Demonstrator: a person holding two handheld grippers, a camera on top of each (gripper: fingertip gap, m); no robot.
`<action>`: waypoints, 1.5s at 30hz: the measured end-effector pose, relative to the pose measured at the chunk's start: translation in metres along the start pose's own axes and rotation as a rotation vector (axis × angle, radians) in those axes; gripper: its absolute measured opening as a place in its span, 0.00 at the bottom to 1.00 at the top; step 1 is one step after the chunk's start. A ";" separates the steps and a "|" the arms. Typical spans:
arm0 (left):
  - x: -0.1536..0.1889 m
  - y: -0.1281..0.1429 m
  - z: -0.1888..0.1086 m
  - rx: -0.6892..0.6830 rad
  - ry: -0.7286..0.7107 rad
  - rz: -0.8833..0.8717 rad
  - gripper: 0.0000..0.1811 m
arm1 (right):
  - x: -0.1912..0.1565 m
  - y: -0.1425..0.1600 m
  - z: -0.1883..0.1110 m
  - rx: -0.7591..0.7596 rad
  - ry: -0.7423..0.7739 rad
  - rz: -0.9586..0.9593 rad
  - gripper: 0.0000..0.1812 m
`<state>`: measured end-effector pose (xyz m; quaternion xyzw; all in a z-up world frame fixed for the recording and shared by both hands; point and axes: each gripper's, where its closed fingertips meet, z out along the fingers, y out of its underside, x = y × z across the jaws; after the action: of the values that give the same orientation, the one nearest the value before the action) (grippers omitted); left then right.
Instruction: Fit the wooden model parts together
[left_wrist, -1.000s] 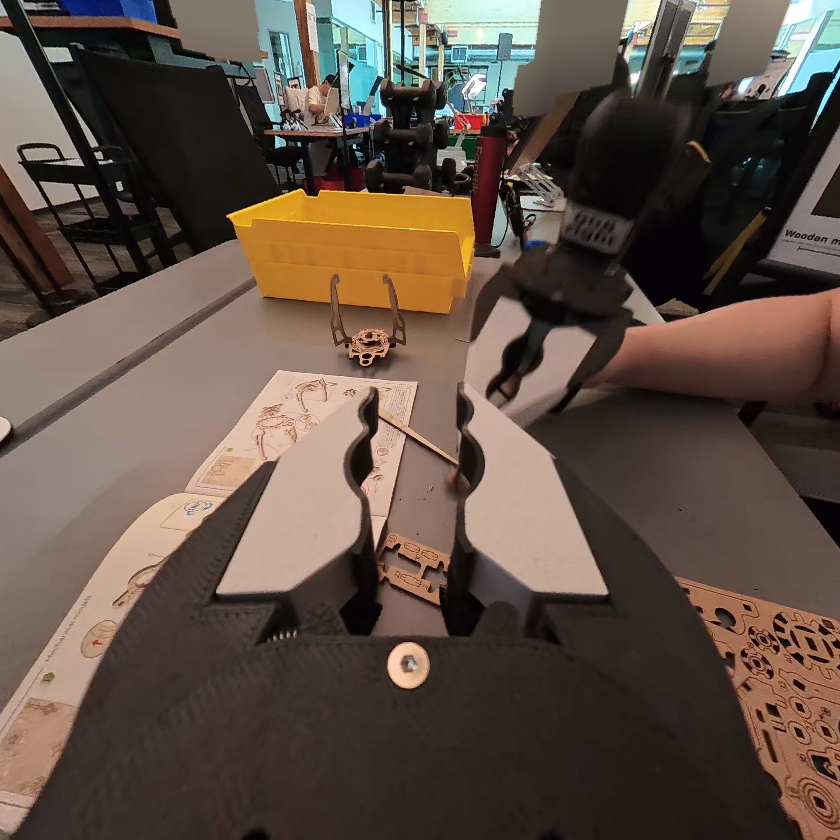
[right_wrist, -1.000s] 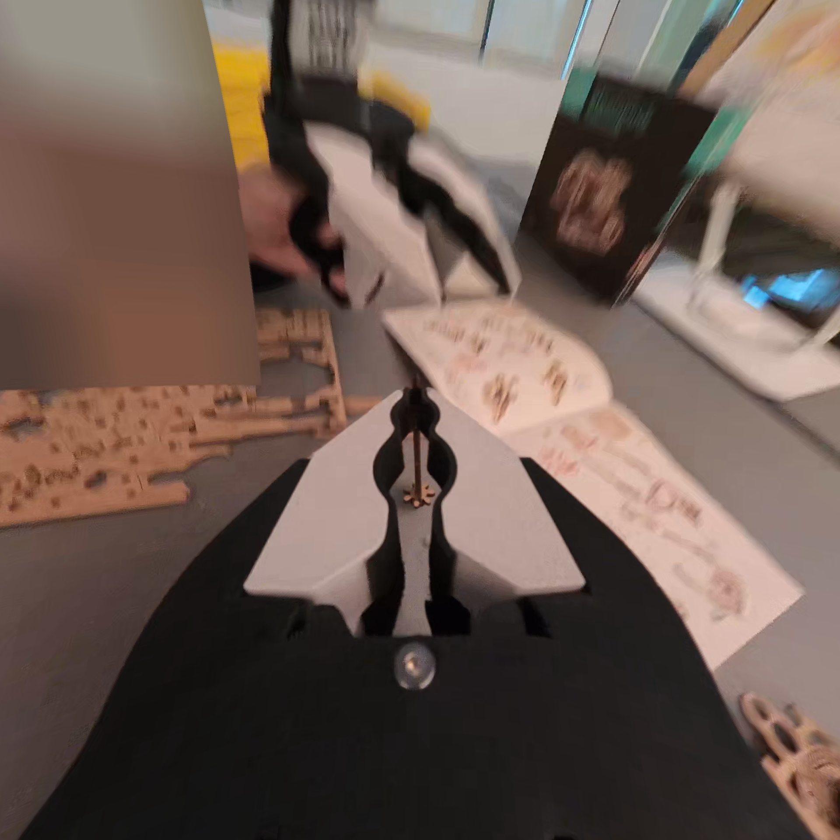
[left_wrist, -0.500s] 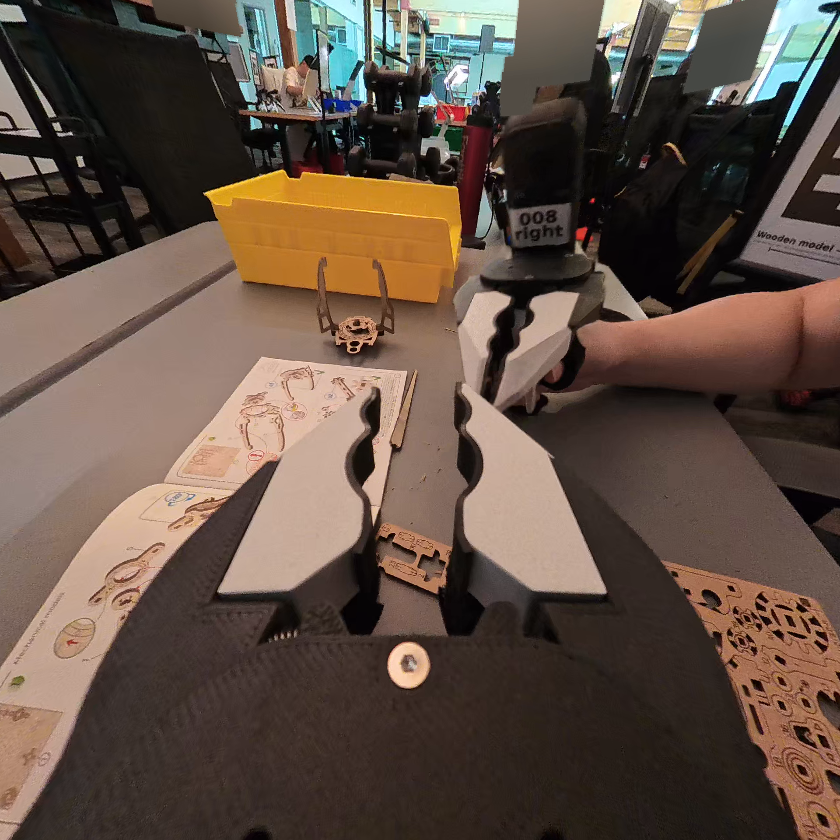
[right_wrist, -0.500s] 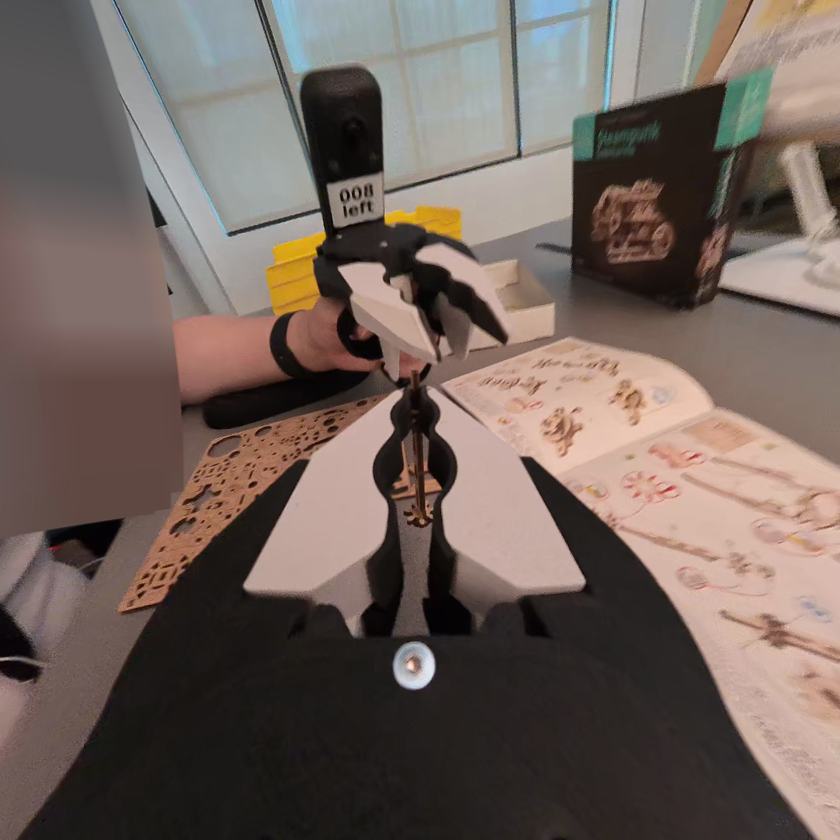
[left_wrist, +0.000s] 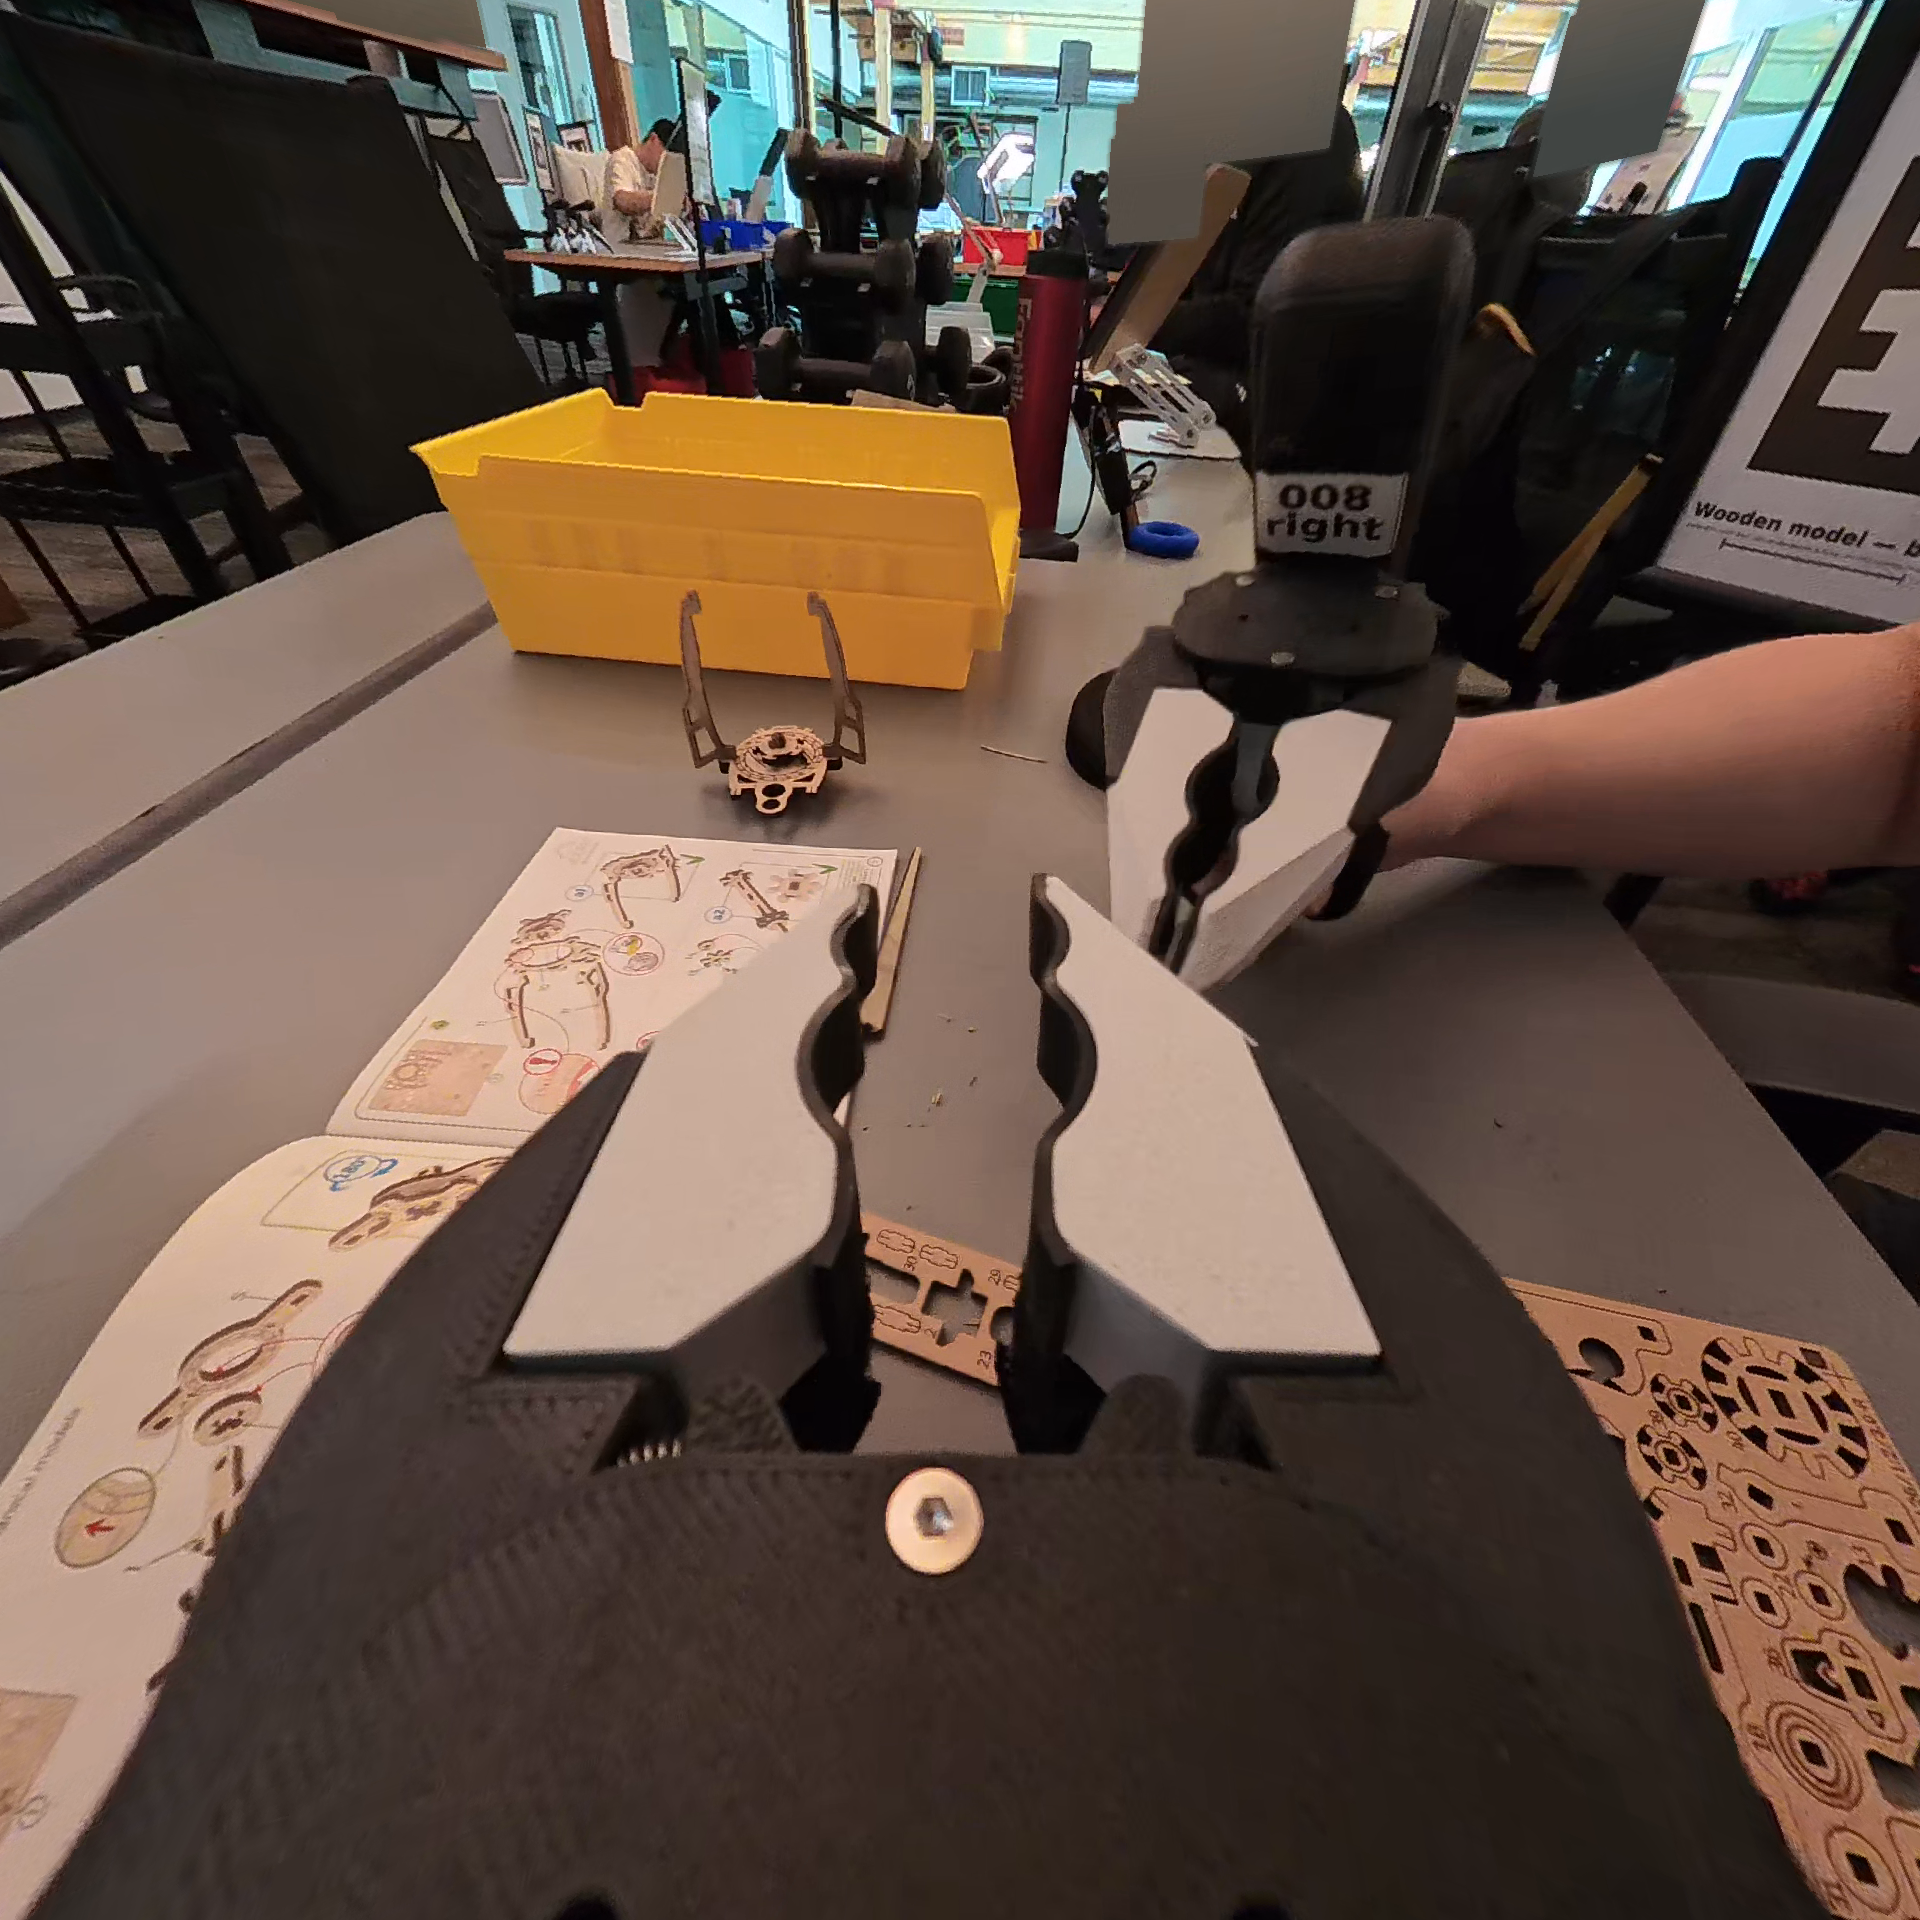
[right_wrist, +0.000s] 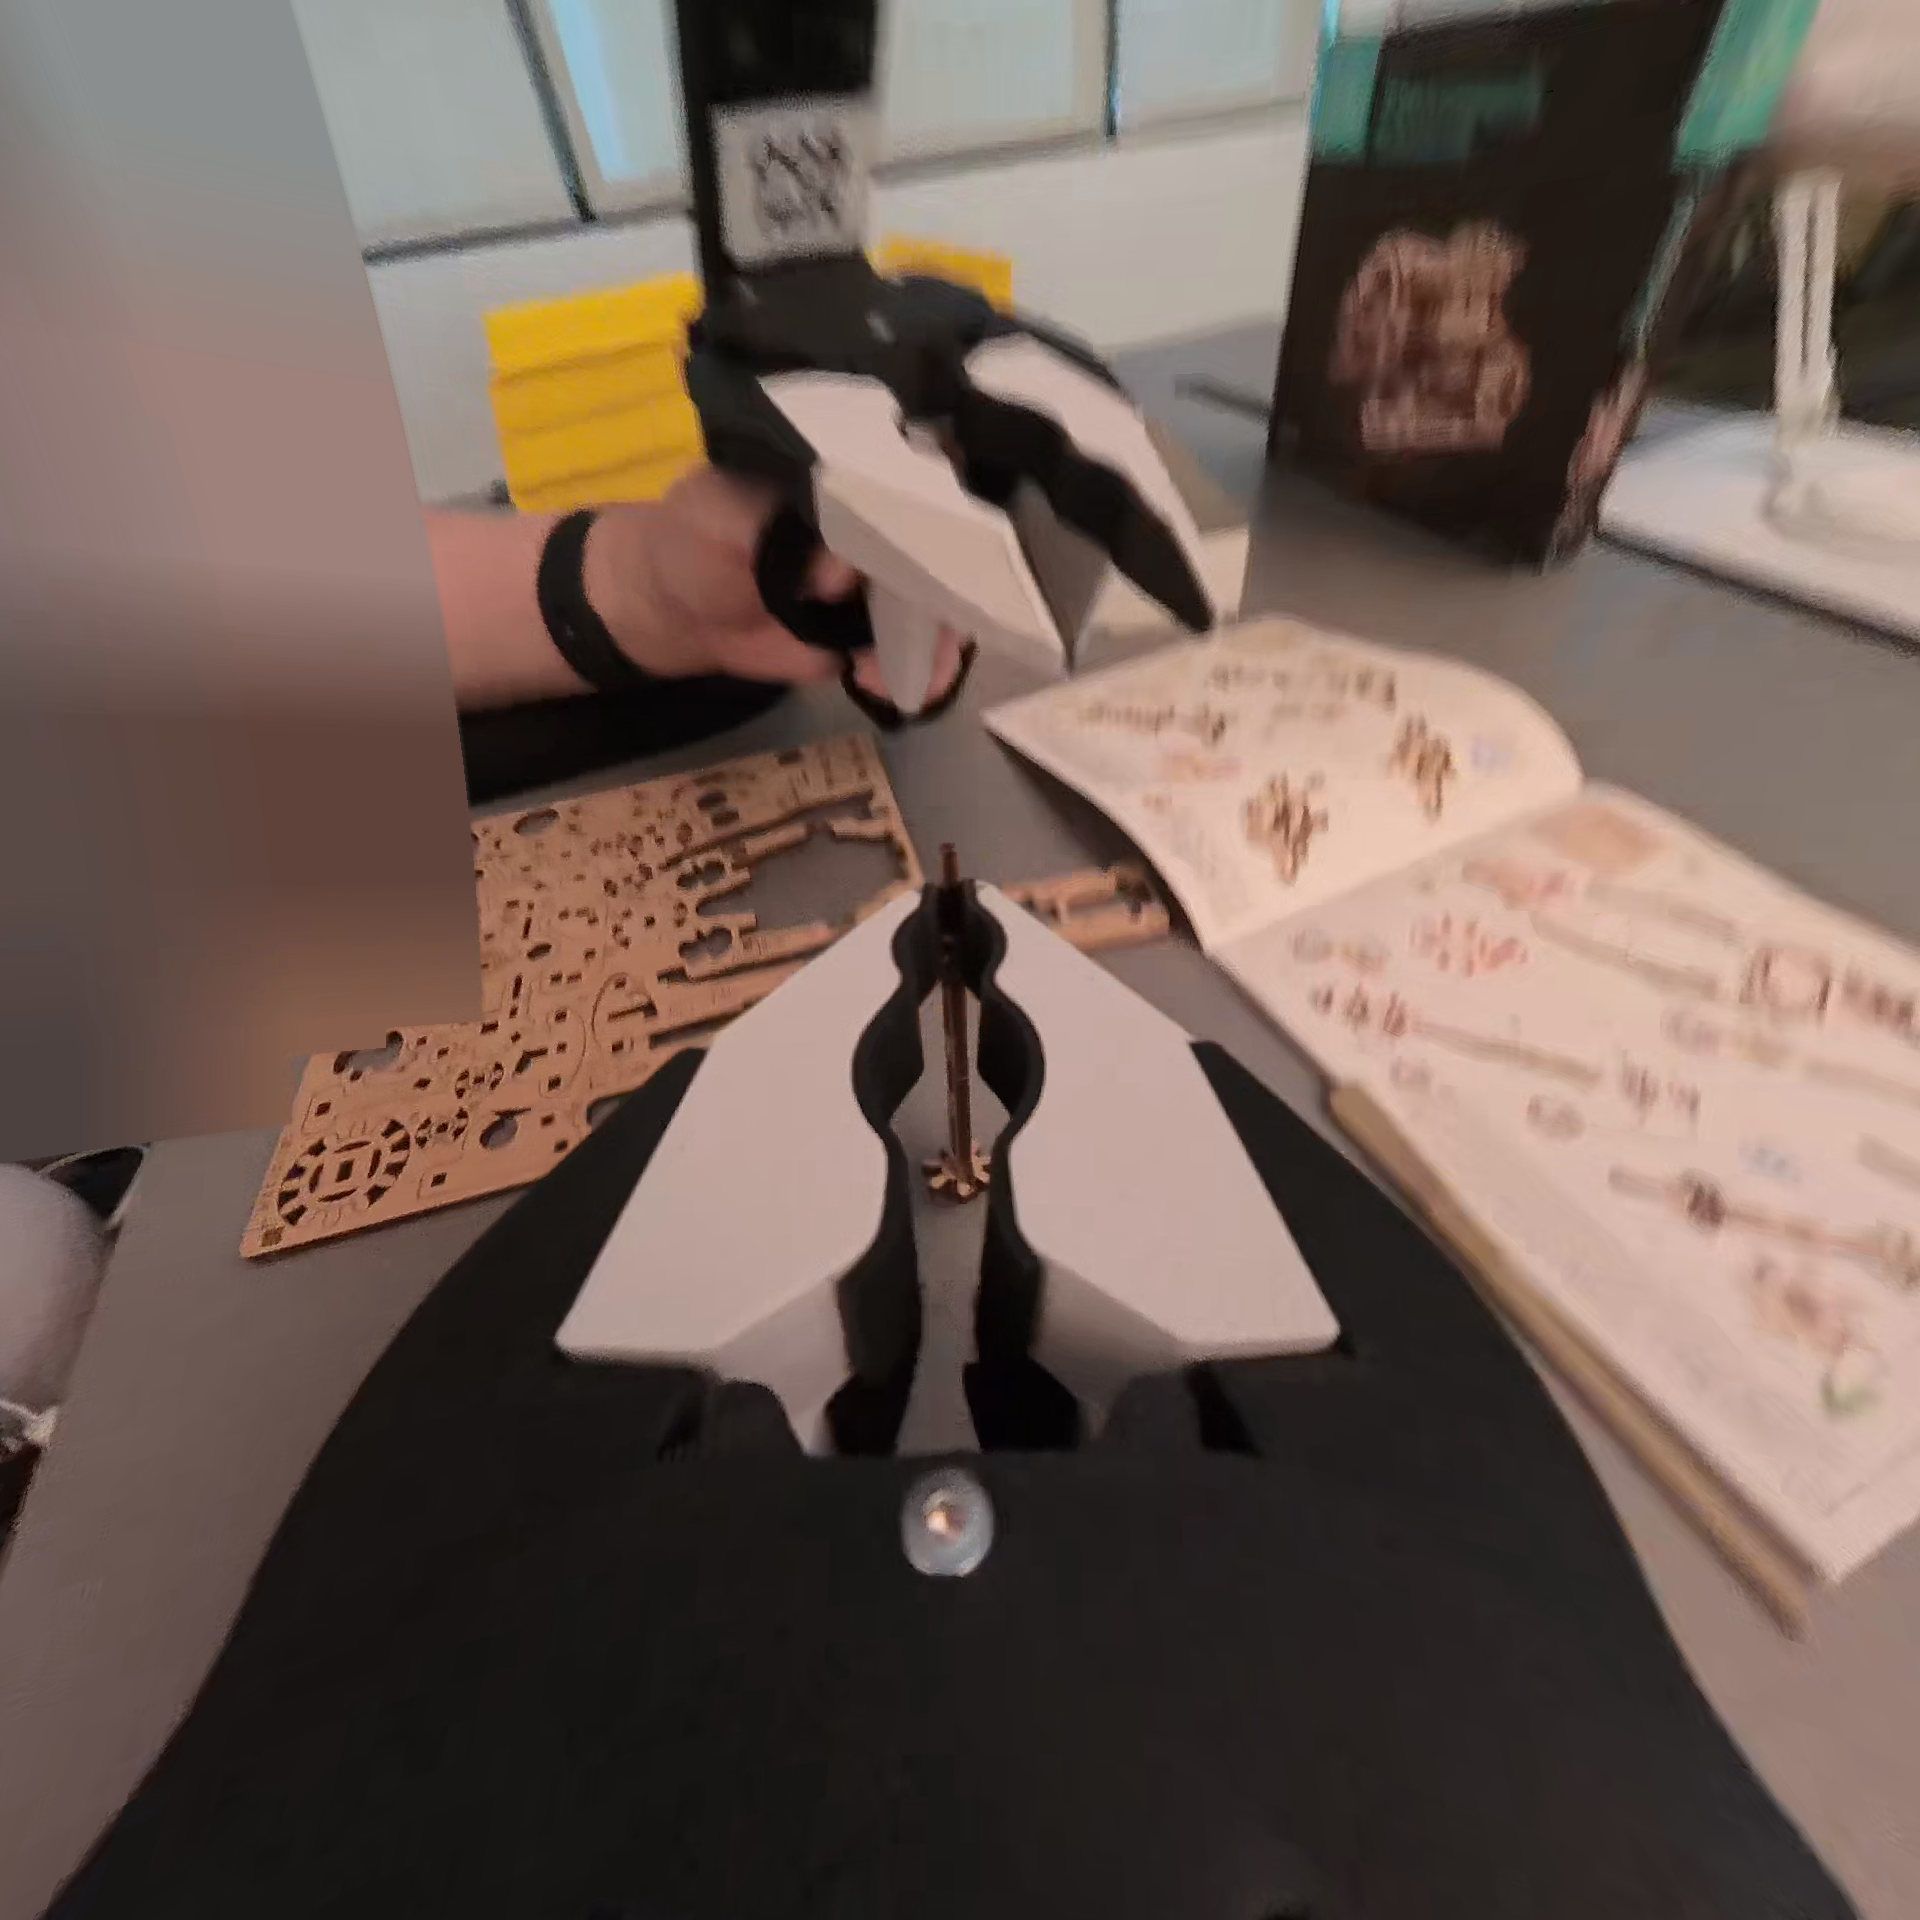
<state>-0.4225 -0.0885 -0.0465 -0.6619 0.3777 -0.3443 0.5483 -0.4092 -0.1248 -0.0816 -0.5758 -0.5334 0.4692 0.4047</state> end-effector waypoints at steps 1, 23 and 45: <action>0.001 0.001 0.001 -0.004 0.000 0.007 0.15 | 0.001 0.006 -0.002 -0.024 0.037 0.051 0.01; 0.088 0.042 0.025 -0.220 0.350 0.111 0.17 | -0.020 -0.039 -0.024 0.295 0.196 0.116 0.00; 0.069 0.076 0.029 -0.406 0.266 0.169 0.00 | -0.017 -0.002 -0.012 -0.210 0.020 -0.172 0.02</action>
<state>-0.3736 -0.1439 -0.1232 -0.6736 0.5618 -0.2983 0.3764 -0.3975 -0.1411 -0.0748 -0.5720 -0.6229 0.3685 0.3859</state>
